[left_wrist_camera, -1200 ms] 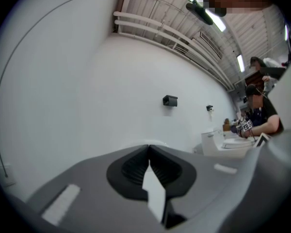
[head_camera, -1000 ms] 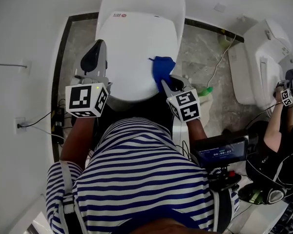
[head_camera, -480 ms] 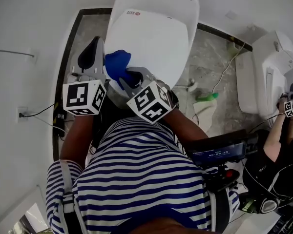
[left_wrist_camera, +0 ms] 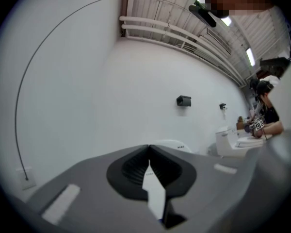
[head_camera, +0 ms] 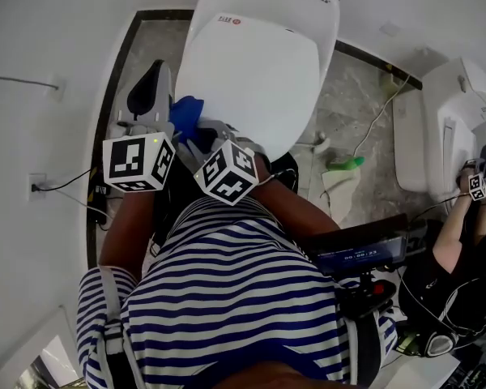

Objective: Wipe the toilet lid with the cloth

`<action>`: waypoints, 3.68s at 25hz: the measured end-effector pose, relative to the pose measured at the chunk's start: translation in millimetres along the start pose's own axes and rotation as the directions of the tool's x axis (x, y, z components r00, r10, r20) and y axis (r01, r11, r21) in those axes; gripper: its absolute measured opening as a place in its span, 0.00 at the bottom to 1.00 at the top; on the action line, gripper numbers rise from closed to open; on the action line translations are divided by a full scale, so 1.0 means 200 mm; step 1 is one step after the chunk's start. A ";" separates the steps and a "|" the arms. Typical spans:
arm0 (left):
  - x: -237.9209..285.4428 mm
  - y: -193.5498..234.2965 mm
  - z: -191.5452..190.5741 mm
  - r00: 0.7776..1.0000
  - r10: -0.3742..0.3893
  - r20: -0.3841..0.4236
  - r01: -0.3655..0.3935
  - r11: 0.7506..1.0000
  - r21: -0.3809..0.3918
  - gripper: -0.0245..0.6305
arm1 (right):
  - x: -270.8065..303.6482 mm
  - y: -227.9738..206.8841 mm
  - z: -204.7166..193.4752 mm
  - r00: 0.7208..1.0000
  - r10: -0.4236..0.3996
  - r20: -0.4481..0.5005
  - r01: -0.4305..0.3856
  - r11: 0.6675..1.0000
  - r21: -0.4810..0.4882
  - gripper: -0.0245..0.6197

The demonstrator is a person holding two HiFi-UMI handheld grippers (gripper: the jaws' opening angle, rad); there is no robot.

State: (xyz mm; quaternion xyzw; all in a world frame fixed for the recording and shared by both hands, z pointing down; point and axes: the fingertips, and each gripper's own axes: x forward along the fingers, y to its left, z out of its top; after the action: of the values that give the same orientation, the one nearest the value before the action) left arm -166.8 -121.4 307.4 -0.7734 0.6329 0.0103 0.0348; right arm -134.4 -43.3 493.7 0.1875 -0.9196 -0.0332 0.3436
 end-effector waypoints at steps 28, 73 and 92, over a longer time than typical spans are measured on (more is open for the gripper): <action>0.11 -0.20 -0.04 0.995 -0.099 0.009 0.099 0.995 0.000 0.04 | -0.51 -0.21 -0.67 0.975 -0.209 -0.075 0.221 0.940 0.261 0.14; 0.27 -0.30 -0.05 0.987 -0.158 -0.025 0.158 0.987 -0.029 0.04 | -0.83 -1.01 0.07 0.778 -0.573 0.256 0.459 0.797 0.392 0.14; 0.29 -0.32 -0.05 0.986 -0.167 -0.030 0.166 0.986 -0.017 0.04 | -0.85 -1.05 0.03 0.763 -0.592 0.259 0.458 0.778 0.430 0.14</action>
State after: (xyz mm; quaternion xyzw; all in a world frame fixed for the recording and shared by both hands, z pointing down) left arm -93.3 -167.2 315.5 -0.8239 0.5664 -0.0002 0.0197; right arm 47.2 -176.0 344.6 0.4875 -0.8677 -0.0053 0.0972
